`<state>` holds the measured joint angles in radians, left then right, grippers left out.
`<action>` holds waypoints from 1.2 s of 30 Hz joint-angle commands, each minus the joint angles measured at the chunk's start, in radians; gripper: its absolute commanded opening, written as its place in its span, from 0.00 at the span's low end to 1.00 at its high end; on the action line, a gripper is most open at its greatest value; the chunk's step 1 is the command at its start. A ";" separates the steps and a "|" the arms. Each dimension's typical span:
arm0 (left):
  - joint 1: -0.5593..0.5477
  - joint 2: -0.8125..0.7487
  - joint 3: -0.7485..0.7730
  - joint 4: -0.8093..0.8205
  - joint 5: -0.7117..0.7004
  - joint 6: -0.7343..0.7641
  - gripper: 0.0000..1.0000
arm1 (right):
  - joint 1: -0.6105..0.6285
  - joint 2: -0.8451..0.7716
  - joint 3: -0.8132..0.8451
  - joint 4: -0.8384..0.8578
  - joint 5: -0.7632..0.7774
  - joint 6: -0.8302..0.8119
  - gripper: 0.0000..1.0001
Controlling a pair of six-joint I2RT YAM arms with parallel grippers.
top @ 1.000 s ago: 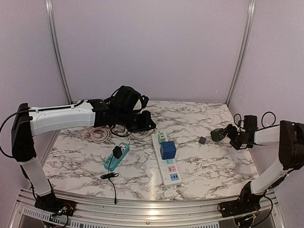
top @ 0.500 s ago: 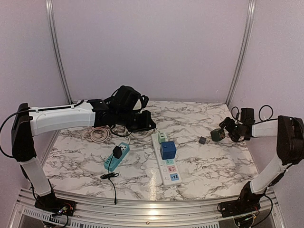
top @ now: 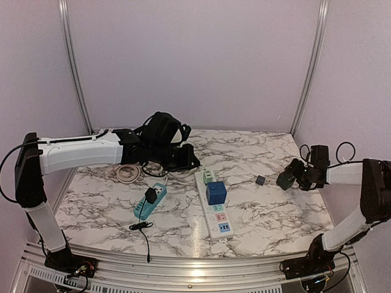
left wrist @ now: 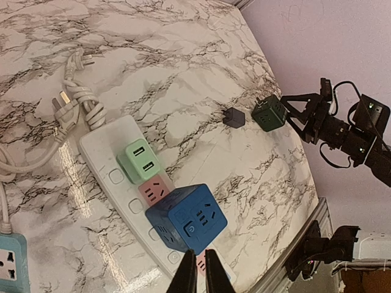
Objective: Pull the plug off the socket
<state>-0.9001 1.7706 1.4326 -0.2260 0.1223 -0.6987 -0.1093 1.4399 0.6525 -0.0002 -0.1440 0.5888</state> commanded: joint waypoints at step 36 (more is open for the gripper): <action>0.035 -0.081 -0.263 0.131 -0.067 -0.074 0.06 | 0.858 -0.018 0.364 -0.459 0.322 -0.046 0.84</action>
<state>-0.8783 1.7267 1.2011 -0.1253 0.0605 -0.7692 0.6525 1.3617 0.9257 -0.3874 0.1135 0.5030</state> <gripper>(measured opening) 0.063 0.838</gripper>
